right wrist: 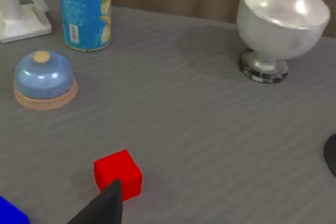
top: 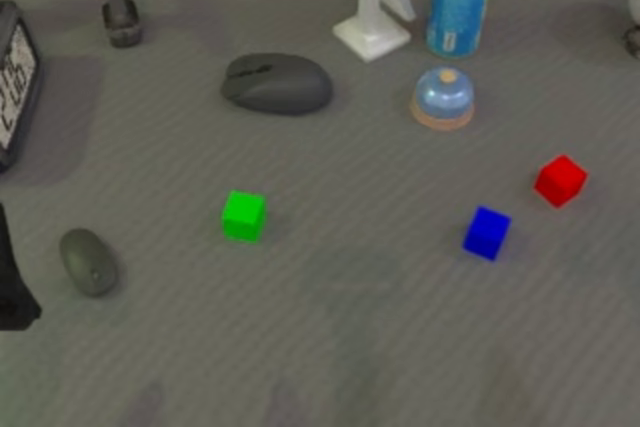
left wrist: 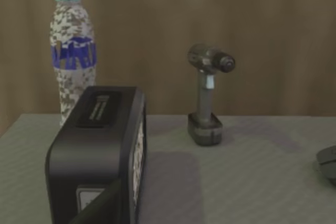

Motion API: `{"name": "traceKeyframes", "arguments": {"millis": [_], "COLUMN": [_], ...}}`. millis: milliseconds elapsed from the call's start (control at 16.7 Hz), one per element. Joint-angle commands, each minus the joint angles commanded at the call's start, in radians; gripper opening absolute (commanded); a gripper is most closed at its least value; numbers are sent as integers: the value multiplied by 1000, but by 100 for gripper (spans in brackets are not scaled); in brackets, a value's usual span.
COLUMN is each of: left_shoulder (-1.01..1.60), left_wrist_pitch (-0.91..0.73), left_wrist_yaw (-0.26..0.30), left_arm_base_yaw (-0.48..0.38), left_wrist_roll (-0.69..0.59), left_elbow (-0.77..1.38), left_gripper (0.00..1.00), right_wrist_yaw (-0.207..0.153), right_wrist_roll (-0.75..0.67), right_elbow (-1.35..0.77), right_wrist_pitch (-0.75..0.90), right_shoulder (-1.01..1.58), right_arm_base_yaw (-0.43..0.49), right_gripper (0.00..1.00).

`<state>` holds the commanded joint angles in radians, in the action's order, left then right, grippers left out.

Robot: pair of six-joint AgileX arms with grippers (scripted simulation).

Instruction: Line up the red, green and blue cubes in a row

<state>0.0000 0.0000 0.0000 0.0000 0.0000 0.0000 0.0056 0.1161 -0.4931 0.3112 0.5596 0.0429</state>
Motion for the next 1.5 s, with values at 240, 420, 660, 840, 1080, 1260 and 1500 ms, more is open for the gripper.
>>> {"name": "traceKeyframes", "arguments": {"millis": [240, 420, 660, 840, 1080, 1260, 1500], "left_shoulder": [0, 0, 0, 0, 0, 0, 0], "left_wrist_pitch": [0, 0, 0, 0, 0, 0, 0], "left_wrist_yaw": [0, 0, 0, 0, 0, 0, 0], "left_arm_base_yaw": [0, 0, 0, 0, 0, 0, 0], "left_wrist_roll": [0, 0, 0, 0, 0, 0, 0], "left_elbow": [0, 0, 0, 0, 0, 0, 0], "left_gripper": [100, 100, 100, 100, 100, 100, 100], "right_wrist_yaw": [1, 1, 1, 0, -1, -2, -2], "right_wrist_roll": [88, 156, 237, 284, 322, 330, 329], "right_elbow": [-346, -615, -950, -1156, -1329, -1366, -1363], "right_wrist_pitch": [233, 414, 629, 753, 850, 871, 869], "right_shoulder": [433, 772, 1188, 1440, 1646, 1688, 1687], "right_arm_base_yaw": [35, 63, 95, 113, 128, 131, 125], "right_gripper": [100, 100, 100, 100, 100, 100, 100]}}
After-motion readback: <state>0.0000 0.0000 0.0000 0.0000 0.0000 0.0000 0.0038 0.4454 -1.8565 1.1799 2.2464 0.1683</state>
